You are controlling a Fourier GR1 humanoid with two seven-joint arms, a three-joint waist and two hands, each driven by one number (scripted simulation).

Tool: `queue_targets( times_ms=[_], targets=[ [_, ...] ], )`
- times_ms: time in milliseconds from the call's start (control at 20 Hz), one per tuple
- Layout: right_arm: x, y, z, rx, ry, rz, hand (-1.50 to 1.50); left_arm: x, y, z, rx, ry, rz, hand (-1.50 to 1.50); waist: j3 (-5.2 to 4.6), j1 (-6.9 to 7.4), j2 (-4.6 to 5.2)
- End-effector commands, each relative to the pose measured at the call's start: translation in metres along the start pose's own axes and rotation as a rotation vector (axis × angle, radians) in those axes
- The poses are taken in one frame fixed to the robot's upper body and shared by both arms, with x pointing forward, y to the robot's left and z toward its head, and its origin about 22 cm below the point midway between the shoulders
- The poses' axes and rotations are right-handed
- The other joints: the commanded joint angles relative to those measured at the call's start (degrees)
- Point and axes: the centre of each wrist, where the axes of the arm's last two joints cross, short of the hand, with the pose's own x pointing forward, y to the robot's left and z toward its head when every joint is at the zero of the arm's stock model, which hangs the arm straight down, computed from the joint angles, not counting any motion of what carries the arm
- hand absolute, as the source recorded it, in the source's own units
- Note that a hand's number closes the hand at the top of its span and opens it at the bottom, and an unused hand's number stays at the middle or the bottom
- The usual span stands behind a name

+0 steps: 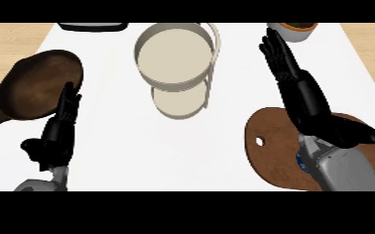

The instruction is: Pick the tomato from the cutting board and place it in the tiered basket

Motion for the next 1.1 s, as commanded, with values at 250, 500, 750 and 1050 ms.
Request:
queue_targets(
  times_ms=[250,500,750,1050],
  targets=[
    [-0.063,-0.085,0.019,-0.712,0.404,0.056,-1.50,0.007,-0.027,-0.002,-0.276,-0.010,0.021,0.00,0.44,-2.91,2.79],
    [-0.110,-0.070,0.022,-0.927,0.431,0.137,-1.50,-0.002,-0.060,0.004,-0.418,0.051,0.088,0.00,0.54,-0.37,2.32],
    [-0.097,-0.092,0.011,-0.859,0.377,0.397,-1.50,-0.012,-0.047,-0.012,-0.410,0.073,0.100,0.00,0.34,-1.33,1.40],
    [-0.079,-0.138,0.022,-0.671,0.744,0.754,-1.50,-0.003,-0.046,-0.009,-0.401,0.075,0.092,0.00,-0.31,-2.25,0.66]
  ],
)
